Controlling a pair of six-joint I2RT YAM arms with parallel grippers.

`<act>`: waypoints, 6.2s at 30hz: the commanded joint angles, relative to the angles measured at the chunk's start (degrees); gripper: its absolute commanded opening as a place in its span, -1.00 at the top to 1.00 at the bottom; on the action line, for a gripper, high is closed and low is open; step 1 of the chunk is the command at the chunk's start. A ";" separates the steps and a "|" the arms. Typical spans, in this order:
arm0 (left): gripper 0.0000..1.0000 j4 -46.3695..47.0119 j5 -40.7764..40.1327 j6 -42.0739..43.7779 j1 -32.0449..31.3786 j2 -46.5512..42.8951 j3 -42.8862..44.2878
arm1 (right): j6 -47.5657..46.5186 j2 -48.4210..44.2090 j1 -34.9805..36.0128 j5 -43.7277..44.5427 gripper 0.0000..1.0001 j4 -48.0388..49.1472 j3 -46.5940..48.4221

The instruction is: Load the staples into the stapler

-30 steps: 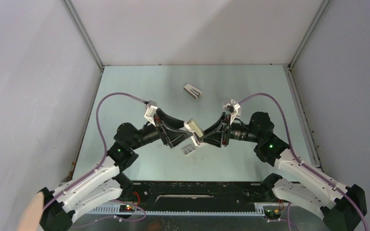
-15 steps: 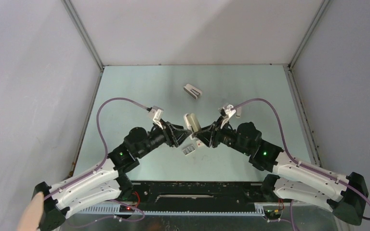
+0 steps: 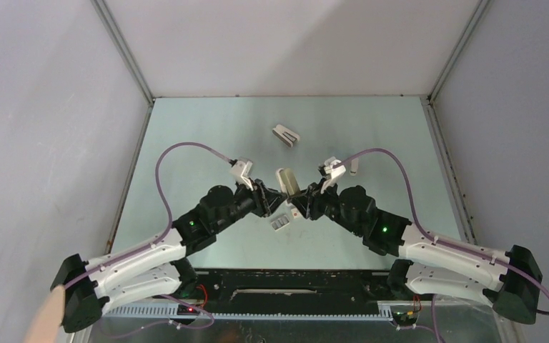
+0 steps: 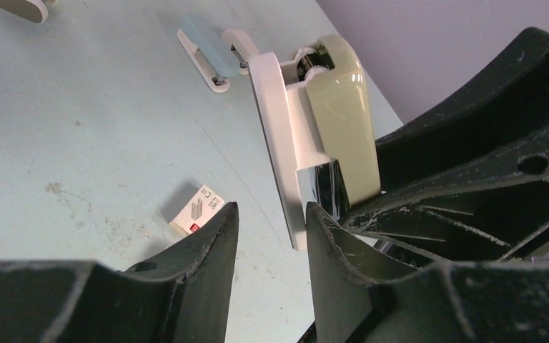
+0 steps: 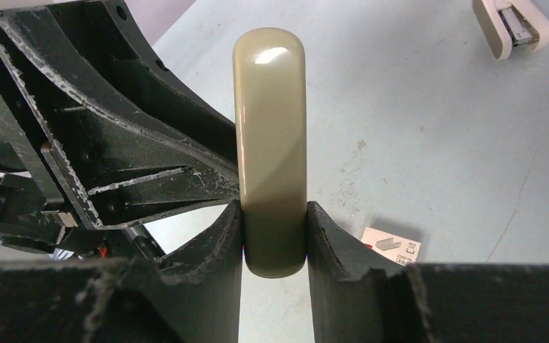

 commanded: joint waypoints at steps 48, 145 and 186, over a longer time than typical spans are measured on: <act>1.00 -14.45 -41.93 40.20 -21.84 9.38 2.26 | -7.87 3.61 -32.85 -48.01 1.00 -27.40 17.63; -0.99 -53.50 -27.56 13.93 5.20 -15.44 21.37 | -21.11 46.76 -5.20 -13.99 0.90 -1.48 30.42; -0.99 -45.19 -17.41 14.80 22.86 -22.14 13.82 | -23.46 44.50 -4.55 -11.92 -0.42 -13.15 37.49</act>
